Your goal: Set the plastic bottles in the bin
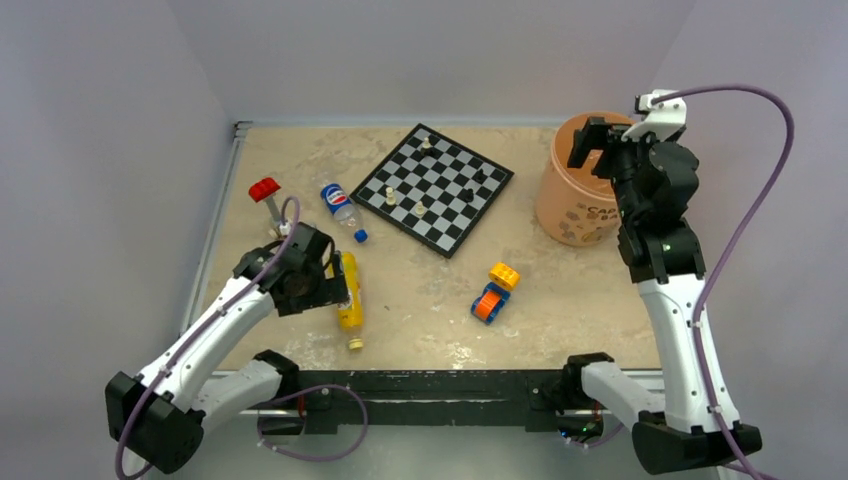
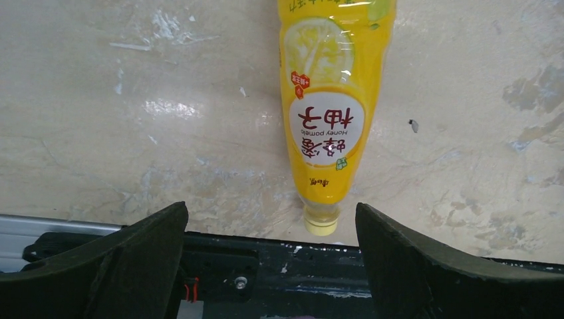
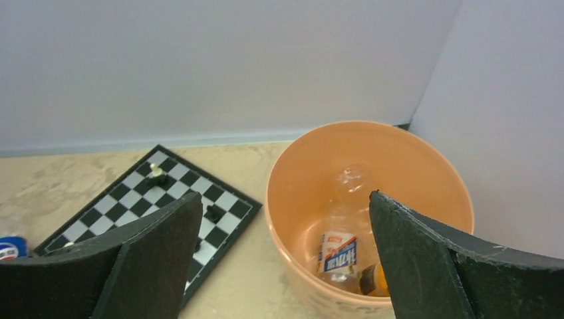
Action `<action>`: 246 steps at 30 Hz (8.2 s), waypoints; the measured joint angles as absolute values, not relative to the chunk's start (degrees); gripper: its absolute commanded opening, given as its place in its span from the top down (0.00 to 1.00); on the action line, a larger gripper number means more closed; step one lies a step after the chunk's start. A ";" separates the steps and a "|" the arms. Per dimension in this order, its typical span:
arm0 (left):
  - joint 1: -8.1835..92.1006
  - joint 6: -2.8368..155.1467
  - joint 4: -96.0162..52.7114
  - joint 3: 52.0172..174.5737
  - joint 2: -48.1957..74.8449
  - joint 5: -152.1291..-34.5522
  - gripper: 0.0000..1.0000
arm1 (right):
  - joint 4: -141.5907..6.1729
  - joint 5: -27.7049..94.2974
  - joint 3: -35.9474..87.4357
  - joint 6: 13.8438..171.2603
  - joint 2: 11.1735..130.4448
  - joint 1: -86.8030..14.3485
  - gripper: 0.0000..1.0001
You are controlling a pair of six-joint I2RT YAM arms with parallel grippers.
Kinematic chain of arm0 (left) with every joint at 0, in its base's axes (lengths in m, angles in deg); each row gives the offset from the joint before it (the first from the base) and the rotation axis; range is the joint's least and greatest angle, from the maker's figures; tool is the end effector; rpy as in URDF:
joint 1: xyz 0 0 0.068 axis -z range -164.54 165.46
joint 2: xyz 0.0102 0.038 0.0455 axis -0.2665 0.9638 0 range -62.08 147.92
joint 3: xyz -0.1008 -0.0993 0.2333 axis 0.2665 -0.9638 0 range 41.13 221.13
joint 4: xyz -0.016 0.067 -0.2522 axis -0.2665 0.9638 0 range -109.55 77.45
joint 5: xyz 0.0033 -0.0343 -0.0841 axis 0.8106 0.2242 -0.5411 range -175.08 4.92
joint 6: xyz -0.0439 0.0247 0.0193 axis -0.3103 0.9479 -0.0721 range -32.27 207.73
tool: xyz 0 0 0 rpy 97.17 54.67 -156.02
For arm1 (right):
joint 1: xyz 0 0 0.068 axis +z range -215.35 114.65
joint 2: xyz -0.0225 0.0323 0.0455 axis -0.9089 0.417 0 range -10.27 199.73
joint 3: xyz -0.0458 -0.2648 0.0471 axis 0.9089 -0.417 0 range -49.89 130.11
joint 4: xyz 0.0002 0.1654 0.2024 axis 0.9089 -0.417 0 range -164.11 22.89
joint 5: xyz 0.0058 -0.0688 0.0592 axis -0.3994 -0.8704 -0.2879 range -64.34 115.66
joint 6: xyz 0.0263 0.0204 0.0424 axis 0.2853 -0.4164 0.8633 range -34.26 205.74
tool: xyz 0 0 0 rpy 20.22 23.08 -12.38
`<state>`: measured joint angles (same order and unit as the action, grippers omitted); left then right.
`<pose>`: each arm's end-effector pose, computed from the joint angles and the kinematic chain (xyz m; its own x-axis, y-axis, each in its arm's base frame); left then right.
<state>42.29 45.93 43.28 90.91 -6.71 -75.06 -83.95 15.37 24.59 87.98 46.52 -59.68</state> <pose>0.1453 -0.0666 0.2652 -0.8767 -0.2922 -0.3820 -0.2643 0.9563 -0.1247 0.1992 0.0134 0.4677 0.0179 0.0404 -0.9990 0.0798 0.9959 0.0418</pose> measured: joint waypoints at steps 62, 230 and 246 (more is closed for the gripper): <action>42.29 49.12 9.34 93.59 -13.02 -122.31 0.04 | -74.07 46.21 27.12 124.78 72.86 -19.60 0.43; 51.10 60.29 26.86 119.95 -1.72 -106.84 0.00 | -93.40 3.24 40.91 104.00 57.15 -65.08 0.77; 51.10 60.25 27.02 118.60 -4.41 -102.58 0.00 | -92.06 -1.57 41.42 98.36 70.19 -69.98 0.01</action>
